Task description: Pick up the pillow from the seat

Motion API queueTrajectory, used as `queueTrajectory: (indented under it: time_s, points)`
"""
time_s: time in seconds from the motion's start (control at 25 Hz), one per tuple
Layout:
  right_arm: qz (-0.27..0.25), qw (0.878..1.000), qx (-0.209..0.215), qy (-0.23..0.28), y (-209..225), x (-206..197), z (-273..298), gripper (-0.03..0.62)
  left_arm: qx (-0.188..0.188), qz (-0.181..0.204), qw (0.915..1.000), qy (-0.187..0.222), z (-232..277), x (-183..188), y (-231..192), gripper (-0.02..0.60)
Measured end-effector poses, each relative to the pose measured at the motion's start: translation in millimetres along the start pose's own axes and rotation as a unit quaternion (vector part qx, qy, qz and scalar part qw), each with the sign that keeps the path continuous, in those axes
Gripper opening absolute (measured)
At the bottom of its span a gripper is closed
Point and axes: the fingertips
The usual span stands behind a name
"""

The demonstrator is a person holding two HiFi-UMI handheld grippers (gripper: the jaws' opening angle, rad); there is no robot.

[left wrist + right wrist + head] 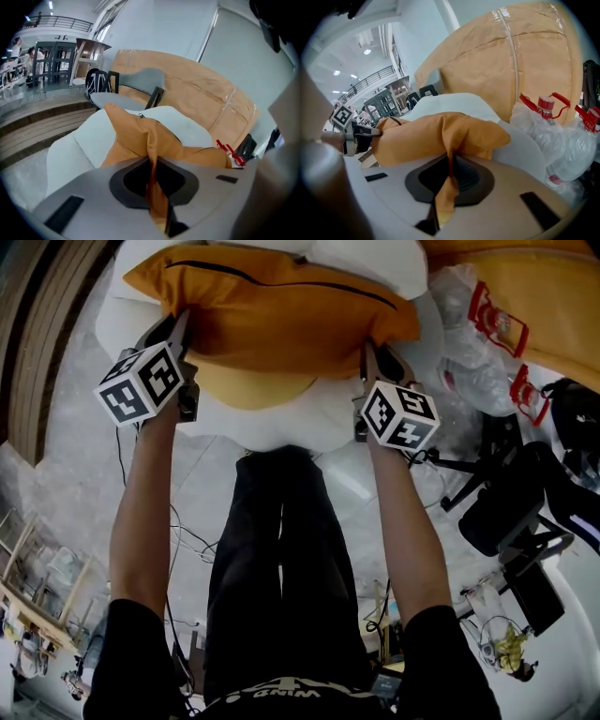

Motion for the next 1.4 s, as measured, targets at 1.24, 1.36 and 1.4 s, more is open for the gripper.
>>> queueTrajectory:
  time_s: [1.24,1.36,1.4]
  points:
    - [-0.019,0.986,0.045,0.162,-114.3,116.4,-350.7,0.040,-0.017,0.085,0.9886,0.124,-360.3,99.0,129.7,0.029]
    - [-0.010,0.982,0.053,0.183,-123.7,120.7,-395.4,0.040,-0.022,0.089,0.9856,0.142,-405.2,99.7,152.8,0.029]
    - [-0.008,0.981,0.054,0.185,-124.4,120.5,-406.1,0.040,-0.020,0.092,0.9847,0.147,-417.4,98.7,159.4,0.029]
Point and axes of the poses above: the fingertips, and each gripper's own axes: z forward along the fingers, y to its right, x out of its top, and after that the axes turned 15 degrees about -y, right-handed
